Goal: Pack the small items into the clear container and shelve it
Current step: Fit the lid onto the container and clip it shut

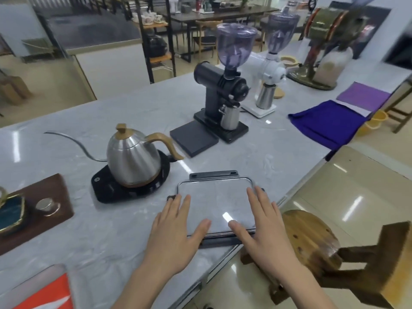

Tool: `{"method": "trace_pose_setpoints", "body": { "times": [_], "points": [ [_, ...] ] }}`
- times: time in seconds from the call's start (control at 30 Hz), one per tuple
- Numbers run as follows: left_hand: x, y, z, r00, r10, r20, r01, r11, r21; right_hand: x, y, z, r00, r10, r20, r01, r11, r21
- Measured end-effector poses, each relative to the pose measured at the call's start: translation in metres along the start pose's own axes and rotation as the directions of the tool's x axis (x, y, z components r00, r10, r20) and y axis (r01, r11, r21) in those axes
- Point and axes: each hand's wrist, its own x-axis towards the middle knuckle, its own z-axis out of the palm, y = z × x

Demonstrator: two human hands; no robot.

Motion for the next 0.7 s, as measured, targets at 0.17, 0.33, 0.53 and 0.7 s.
{"method": "trace_pose_setpoints", "body": {
  "times": [0.17, 0.33, 0.53, 0.7],
  "points": [
    [0.028, -0.002, 0.023, 1.000, -0.021, -0.015, 0.020, 0.999, -0.030, 0.016, 0.046, -0.002, 0.997, 0.081, 0.003, -0.081, 0.997, 0.007],
    [0.050, -0.007, 0.040, 0.998, -0.063, -0.004, 0.063, 0.996, -0.068, 0.027, 0.076, -0.003, 0.987, 0.157, 0.044, -0.158, 0.987, 0.004],
    [0.061, -0.018, 0.056, 0.997, -0.073, 0.010, 0.074, 0.995, -0.062, 0.040, 0.090, 0.006, 0.978, 0.168, 0.120, -0.168, 0.986, -0.010],
    [0.063, -0.023, 0.069, 0.998, -0.043, -0.048, 0.045, 0.999, 0.024, 0.044, 0.094, 0.020, 0.973, 0.133, 0.187, -0.123, 0.990, -0.068]
  ]
}}
